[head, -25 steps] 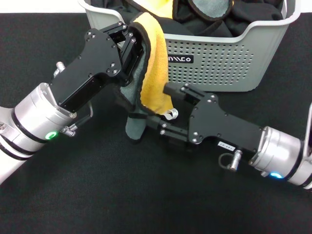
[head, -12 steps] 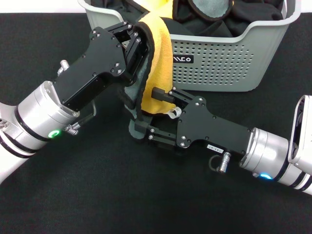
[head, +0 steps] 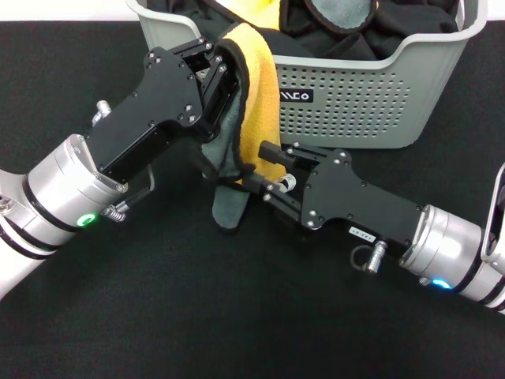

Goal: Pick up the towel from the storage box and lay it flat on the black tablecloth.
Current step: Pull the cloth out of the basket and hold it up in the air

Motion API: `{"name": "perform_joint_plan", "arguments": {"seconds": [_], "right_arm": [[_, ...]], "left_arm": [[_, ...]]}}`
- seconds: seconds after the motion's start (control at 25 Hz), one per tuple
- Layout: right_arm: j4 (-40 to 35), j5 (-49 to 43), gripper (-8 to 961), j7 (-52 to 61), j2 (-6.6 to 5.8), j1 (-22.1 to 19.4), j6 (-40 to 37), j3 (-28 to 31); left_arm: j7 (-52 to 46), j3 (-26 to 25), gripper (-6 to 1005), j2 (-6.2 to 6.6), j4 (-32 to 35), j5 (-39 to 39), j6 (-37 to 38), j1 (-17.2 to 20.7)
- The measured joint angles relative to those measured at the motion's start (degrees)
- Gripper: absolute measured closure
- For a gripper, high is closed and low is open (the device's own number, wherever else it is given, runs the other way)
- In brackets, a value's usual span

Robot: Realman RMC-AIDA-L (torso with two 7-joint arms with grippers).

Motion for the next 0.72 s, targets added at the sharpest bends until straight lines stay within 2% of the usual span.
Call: {"name": "perform_joint_plan", "arguments": {"seconds": [0.08, 0.28, 0.4, 0.6, 0.72], "right_arm": [[-0.2, -0.1, 337, 0.0, 0.0, -0.4, 0.4, 0.5], [-1.1, -1.1, 585, 0.0, 0.0, -0.5, 2.2, 0.6], [-1.4, -2.4, 814, 0.0, 0.0, -0.2, 2.2, 0.8], [-1.6, -4.0, 954, -0.9, 0.0, 0.1, 2.3, 0.8], [-1.6, -4.9, 954, -2.9, 0.0, -0.1, 2.7, 0.7]], "left_arm": [[0.0, 0.0, 978, 0.0, -0.4, 0.0, 0.0, 0.0], [0.1, 0.0, 977, 0.0, -1.4, 0.1, 0.0, -0.4], [0.1, 0.0, 976, 0.0, -1.4, 0.1, 0.0, -0.4], [0.1, 0.0, 974, 0.0, -1.4, 0.0, -0.1, -0.2], [0.4, 0.0, 973, 0.0, -1.4, -0.2, -0.1, -0.1]]}}
